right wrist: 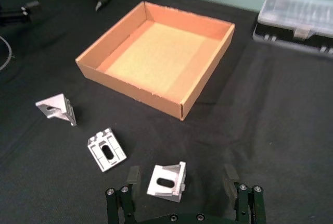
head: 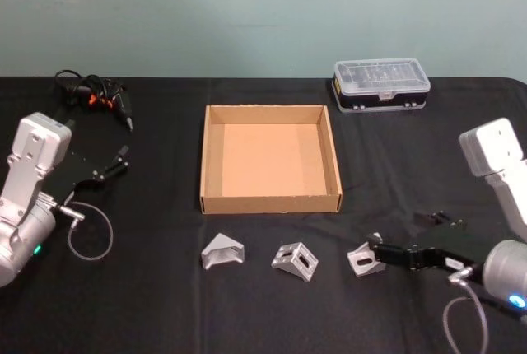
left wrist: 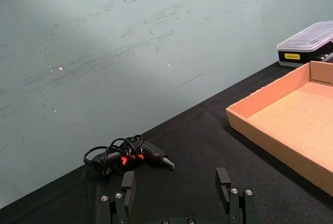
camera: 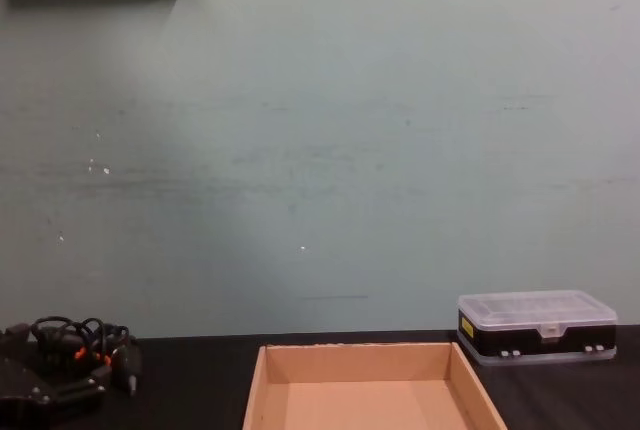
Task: Use one hand to pick up the angle iron from the table and place it into the box.
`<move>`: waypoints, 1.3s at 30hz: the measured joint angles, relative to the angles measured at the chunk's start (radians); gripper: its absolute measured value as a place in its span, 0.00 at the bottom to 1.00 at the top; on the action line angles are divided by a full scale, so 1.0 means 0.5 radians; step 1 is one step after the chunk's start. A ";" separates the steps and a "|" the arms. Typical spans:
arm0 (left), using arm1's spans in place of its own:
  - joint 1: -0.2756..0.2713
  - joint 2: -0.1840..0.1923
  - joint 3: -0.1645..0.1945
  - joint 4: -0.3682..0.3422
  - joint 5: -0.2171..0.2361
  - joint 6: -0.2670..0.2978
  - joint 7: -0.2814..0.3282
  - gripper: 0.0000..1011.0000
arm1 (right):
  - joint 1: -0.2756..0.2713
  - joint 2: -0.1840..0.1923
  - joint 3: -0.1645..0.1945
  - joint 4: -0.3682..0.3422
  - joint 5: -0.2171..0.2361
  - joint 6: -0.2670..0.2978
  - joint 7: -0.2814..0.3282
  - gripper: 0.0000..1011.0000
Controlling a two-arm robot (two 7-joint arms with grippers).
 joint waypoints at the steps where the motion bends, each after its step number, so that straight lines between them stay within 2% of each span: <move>1: 0.000 0.000 0.000 0.000 0.000 0.000 0.000 1.00 | 0.008 -0.015 -0.008 0.010 0.000 0.016 -0.006 0.99; 5: 0.000 0.000 0.000 0.000 0.000 0.000 0.000 1.00 | 0.057 -0.115 -0.044 0.073 -0.006 0.086 -0.048 0.99; 10: 0.000 0.000 0.000 0.000 0.000 0.000 0.000 1.00 | 0.096 -0.185 -0.077 0.123 -0.043 0.133 -0.076 0.99; 22: 0.000 0.000 0.000 0.000 0.000 0.000 0.000 1.00 | 0.139 -0.263 -0.119 0.203 -0.136 0.158 -0.092 0.99; 32: 0.000 0.000 0.000 0.000 0.000 0.000 0.000 1.00 | 0.191 -0.360 -0.144 0.292 -0.224 0.164 -0.120 0.99; 39: 0.000 0.000 0.000 0.000 0.000 0.000 0.000 1.00 | 0.193 -0.375 -0.141 0.304 -0.237 0.168 -0.127 0.99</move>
